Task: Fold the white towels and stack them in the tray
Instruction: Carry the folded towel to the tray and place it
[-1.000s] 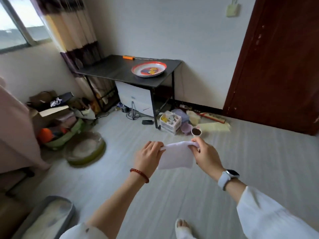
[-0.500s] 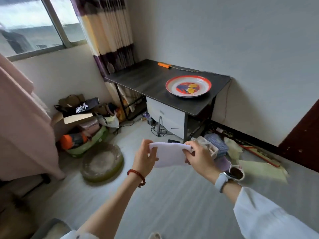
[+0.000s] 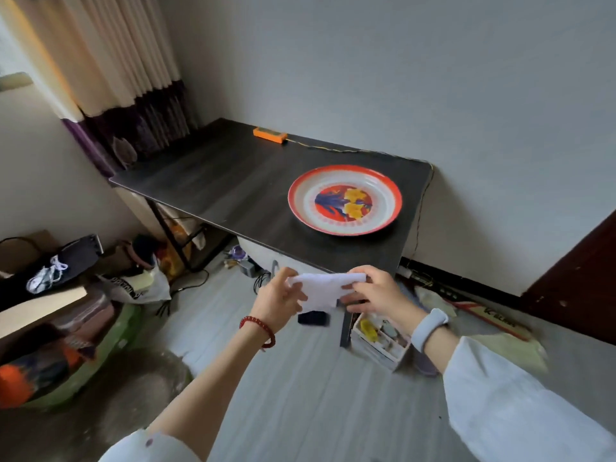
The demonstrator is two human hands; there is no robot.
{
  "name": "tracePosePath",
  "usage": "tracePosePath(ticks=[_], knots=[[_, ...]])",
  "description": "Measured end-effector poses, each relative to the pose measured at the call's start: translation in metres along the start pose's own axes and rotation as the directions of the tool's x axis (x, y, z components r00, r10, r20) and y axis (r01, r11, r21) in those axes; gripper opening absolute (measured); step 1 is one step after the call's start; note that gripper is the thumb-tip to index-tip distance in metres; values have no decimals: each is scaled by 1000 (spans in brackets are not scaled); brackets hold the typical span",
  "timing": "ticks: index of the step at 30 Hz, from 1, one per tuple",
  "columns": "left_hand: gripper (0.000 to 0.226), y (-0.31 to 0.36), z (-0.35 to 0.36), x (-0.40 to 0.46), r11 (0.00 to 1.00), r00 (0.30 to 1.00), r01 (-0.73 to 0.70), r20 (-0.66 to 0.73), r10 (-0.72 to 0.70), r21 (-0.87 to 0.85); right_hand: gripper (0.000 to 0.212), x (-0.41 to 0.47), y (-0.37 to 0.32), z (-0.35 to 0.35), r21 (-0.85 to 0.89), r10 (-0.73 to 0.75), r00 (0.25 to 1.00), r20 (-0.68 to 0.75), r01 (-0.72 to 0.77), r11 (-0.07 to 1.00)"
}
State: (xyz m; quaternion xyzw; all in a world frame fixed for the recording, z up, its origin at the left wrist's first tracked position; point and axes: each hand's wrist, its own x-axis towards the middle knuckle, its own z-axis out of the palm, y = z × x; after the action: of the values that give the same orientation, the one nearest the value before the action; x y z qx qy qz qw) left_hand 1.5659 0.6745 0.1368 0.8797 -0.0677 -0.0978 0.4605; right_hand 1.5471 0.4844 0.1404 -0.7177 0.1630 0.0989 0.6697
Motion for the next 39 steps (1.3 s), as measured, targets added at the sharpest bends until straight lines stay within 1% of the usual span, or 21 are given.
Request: tracePosePath(ticks=[1,2,4,5,6,7,10,14,16,18,20,21,24,27,29,31,34,36,37,38,39], knots=[[8,2,1,26,987,998,49,55,-41,-150,19,22,-8,-3,72,24,999,-21,-23,997],[11,4,1,54,949,990,123,106,-96,-289,20,43,-16,-8,130,42,998,-36,-37,991],[15,6,5,109,819,964,262,182,-195,-510,22,90,-29,-18,185,66,995,-69,-53,981],[14,6,9,138,763,956,293,184,-228,-576,20,117,-33,-23,171,65,993,-97,-48,984],[13,6,13,167,736,953,300,160,-256,-607,19,143,-37,-27,129,45,991,-129,-28,991],[14,6,18,197,744,955,287,117,-273,-604,20,171,-40,-30,69,13,987,-162,-2,998],[14,9,33,289,823,959,249,11,-283,-510,18,256,-51,-42,-83,-79,970,-230,61,995],[15,15,41,399,908,972,196,-49,-230,-371,24,357,-71,-57,-259,-189,941,-280,116,959],[19,15,39,443,936,984,125,-78,-159,-329,27,398,-81,-60,-292,-258,917,-303,169,941],[22,5,39,482,952,987,94,-100,-129,-292,30,436,-85,-61,-304,-298,907,-299,205,930],[24,-11,44,511,958,985,127,-85,-153,-255,31,467,-79,-59,-328,-288,918,-274,192,925],[26,-22,49,524,963,982,165,-58,-181,-213,32,481,-70,-57,-354,-259,930,-262,157,922],[35,-60,71,547,962,960,273,67,-272,1,35,514,-30,-49,-468,-158,958,-238,29,883],[37,-78,83,555,956,956,263,96,-276,133,38,526,-6,-44,-577,-128,962,-240,-35,816],[36,-77,80,549,963,971,201,94,-220,182,40,519,-7,-42,-657,-147,968,-201,-22,753],[38,-80,79,550,957,975,137,136,-176,255,40,519,-8,-40,-672,-130,972,-194,-35,740],[38,-83,73,556,928,971,52,200,-134,368,40,524,-10,-34,-638,-118,975,-188,-30,769],[38,-83,69,560,863,968,-6,218,-121,506,40,531,-14,-33,-644,-117,979,-165,-17,765],[38,-83,66,560,806,968,-34,221,-122,590,40,533,-15,-33,-659,-111,981,-157,-20,752],[37,-84,64,560,750,972,-69,214,-99,657,42,533,-16,-33,-677,-108,981,-160,-29,735],[34,-85,62,559,710,979,-121,201,-30,693,42,531,-15,-34,-700,-115,978,-176,-43,712]])
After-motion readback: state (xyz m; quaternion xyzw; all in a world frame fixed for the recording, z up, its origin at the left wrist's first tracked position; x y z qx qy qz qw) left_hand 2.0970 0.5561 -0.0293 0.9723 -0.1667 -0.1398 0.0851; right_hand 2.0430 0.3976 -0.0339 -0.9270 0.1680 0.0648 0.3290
